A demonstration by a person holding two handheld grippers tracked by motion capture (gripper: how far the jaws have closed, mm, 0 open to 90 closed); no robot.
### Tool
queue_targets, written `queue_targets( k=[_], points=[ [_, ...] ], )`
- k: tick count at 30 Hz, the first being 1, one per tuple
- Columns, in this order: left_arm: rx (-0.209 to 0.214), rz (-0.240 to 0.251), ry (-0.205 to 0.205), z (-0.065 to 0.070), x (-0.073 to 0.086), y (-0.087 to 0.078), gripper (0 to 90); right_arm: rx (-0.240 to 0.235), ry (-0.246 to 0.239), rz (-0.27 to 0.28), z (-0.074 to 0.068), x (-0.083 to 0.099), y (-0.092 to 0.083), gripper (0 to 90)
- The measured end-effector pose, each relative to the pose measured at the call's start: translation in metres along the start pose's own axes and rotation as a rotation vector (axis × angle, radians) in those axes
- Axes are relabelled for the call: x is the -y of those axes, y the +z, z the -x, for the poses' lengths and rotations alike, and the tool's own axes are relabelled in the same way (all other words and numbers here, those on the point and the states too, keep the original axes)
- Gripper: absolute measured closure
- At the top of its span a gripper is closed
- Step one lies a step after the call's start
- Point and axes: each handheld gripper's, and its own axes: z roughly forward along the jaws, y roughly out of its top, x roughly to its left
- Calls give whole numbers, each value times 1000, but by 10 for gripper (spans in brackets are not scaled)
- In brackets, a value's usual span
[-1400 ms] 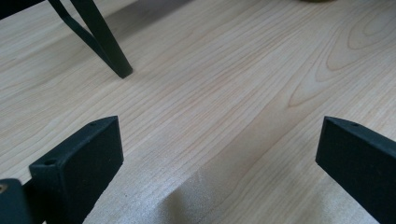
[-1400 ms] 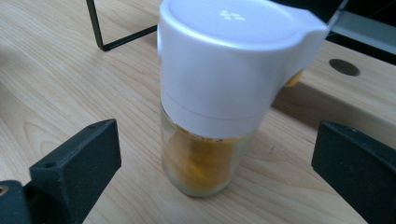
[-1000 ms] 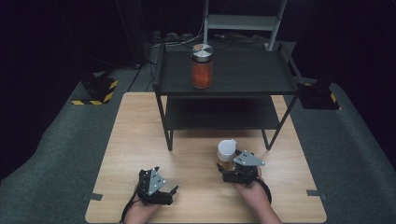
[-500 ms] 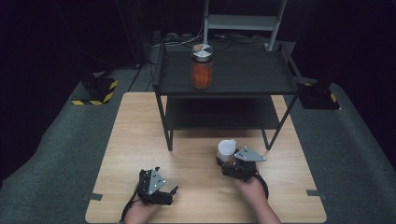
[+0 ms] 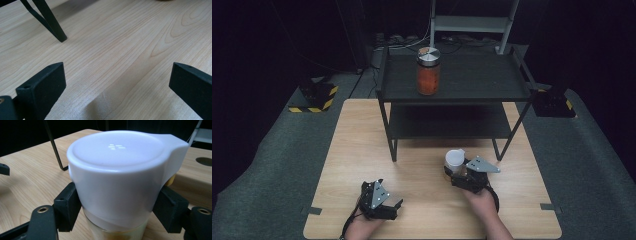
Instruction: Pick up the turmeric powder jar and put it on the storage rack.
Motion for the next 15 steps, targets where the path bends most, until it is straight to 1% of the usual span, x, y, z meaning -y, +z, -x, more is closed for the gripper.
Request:
queue_targets(
  k=[3, 6, 10, 11, 15],
  points=[
    [0, 2, -2, 0, 0, 0, 11, 11, 3, 9, -2, 2, 0, 297],
    [1, 3, -4, 0, 1, 0, 11, 15, -5, 14, -4, 2, -2, 297],
    [3, 4, -7, -1, 1, 0, 11, 15, -16, 35, -7, 0, -7, 300],
    [4, 4, -5, -1, 1, 0, 11, 15, -20, 48, -8, -1, -11, 300],
    [5, 1, 1, -1, 0, 0, 11, 13, -8, 78, -11, -1, -19, 300]
  ],
)
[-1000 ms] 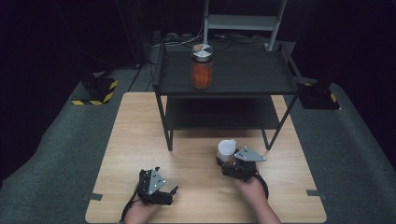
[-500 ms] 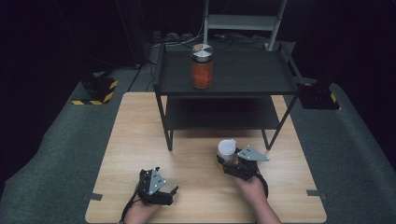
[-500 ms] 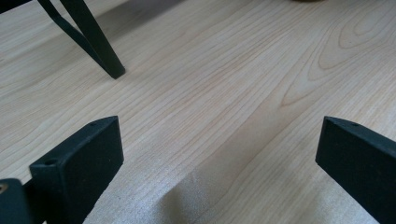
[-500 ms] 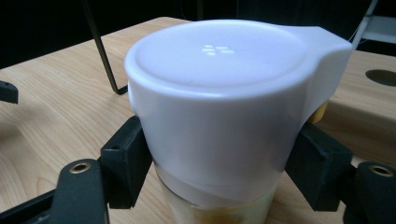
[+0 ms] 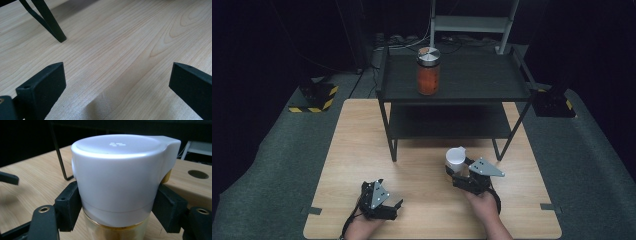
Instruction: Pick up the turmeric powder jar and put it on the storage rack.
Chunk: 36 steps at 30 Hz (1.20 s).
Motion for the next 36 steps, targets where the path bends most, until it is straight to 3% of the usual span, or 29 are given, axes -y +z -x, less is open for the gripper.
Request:
queue_targets(
  k=[22, 36],
  points=[
    [1, -5, 6, 1, -1, 0, 11, 10, 4, 160, -4, -22, -56, 303],
    [1, -3, 6, 1, -1, 0, 11, 25, -18, 222, -5, -45, -83, 303]
  ],
)
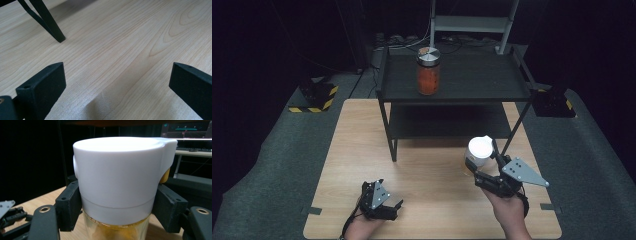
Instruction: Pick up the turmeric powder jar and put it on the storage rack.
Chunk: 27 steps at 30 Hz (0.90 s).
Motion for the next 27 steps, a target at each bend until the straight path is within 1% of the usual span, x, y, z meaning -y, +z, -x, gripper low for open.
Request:
queue_targets(
  k=[6, 7, 14, 18, 19, 25, 27],
  points=[
    [-1, -1, 0, 0, 0, 0, 11, -4, 1, 15, 4, -13, -4, 303],
    [-1, -1, 1, 0, 0, 0, 11, 0, -6, 21, 4, -18, -6, 303],
    [0, 1, 0, 0, 0, 0, 11, 14, -33, 48, 5, -36, -10, 303],
    [1, 1, 0, 0, 0, 0, 11, 18, -42, 60, 6, -43, -11, 303],
    [3, 0, 0, 0, 0, 0, 11, 25, -51, 68, 6, -48, -12, 303],
    [4, -1, 1, -1, 0, 0, 11, 37, -56, 88, 8, -62, -14, 304],
    [4, 0, 0, -1, 0, 0, 11, 39, -58, 90, 8, -63, -14, 303]
  ],
)
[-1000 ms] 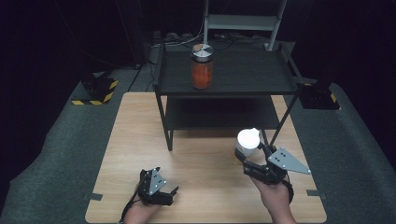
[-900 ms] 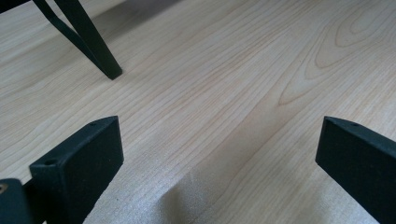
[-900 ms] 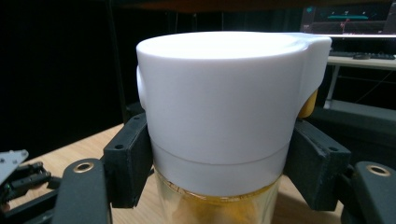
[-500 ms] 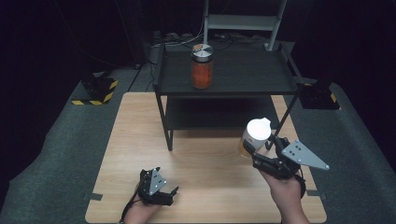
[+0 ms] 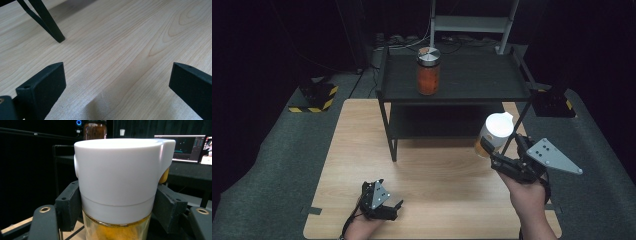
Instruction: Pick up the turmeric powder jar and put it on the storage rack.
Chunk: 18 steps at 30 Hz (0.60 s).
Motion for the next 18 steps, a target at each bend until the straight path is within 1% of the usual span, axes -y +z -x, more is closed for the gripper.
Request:
queue_targets(
  k=[2, 9, 17, 18],
  points=[
    [0, 1, 1, 0, 0, 0, 11, 6, -10, 2, 0, -7, 1, 304],
    [-2, 4, 3, 1, 1, 0, 11, 23, -25, 6, -1, -17, 5, 304],
    [2, 8, -3, -1, 1, -1, 11, 39, -18, 21, 4, -29, 17, 304],
    [3, 8, -3, -1, 1, -1, 11, 40, -10, 21, 5, -31, 19, 304]
  ],
)
